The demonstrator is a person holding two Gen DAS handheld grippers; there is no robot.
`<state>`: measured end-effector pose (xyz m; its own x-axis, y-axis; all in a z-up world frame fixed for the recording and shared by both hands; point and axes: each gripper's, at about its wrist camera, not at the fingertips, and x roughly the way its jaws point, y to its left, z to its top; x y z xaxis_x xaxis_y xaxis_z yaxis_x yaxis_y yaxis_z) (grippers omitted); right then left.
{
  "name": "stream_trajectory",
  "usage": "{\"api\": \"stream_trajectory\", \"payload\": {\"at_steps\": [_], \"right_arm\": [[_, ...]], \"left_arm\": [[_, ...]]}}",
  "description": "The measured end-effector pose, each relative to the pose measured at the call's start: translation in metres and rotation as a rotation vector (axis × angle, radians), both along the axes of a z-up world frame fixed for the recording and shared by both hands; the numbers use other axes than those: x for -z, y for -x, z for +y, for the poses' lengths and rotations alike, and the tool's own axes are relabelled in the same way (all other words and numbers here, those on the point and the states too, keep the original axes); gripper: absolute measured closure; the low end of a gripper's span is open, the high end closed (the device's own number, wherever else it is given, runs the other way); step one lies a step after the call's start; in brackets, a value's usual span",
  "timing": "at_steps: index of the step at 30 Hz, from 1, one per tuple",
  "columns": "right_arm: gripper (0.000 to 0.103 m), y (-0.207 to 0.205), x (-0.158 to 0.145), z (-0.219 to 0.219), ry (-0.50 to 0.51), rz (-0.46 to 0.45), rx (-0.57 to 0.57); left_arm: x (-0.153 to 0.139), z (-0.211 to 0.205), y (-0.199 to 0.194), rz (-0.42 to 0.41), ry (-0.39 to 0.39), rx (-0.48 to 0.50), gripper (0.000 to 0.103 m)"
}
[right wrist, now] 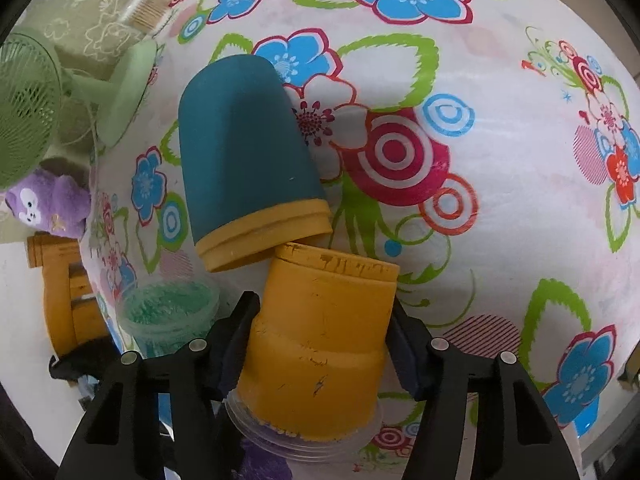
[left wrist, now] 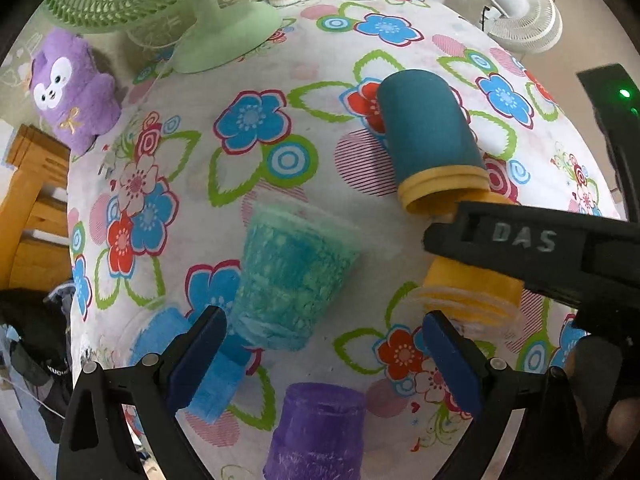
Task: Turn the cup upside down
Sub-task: 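Lift the orange cup with the right tool and turn its rim downward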
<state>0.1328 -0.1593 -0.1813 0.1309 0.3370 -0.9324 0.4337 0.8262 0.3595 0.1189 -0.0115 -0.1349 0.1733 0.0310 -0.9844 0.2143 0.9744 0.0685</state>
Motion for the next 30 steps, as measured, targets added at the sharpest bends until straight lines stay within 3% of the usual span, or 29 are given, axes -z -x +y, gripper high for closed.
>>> {"api": "stream_trajectory", "payload": {"at_steps": [11, 21, 30], "right_arm": [[0.040, 0.012, -0.050, -0.020, 0.028, -0.112, -0.068], [0.040, 0.027, -0.122, -0.018, 0.158, -0.331, -0.307], [0.040, 0.046, -0.161, -0.012, 0.207, -0.493, -0.477]], "left_arm": [[-0.029, 0.003, 0.013, -0.035, 0.058, -0.094, 0.004], [-0.070, 0.002, 0.038, -0.117, 0.089, -0.200, 0.004], [-0.104, 0.000, 0.062, -0.206, 0.096, -0.290, 0.004]]}}
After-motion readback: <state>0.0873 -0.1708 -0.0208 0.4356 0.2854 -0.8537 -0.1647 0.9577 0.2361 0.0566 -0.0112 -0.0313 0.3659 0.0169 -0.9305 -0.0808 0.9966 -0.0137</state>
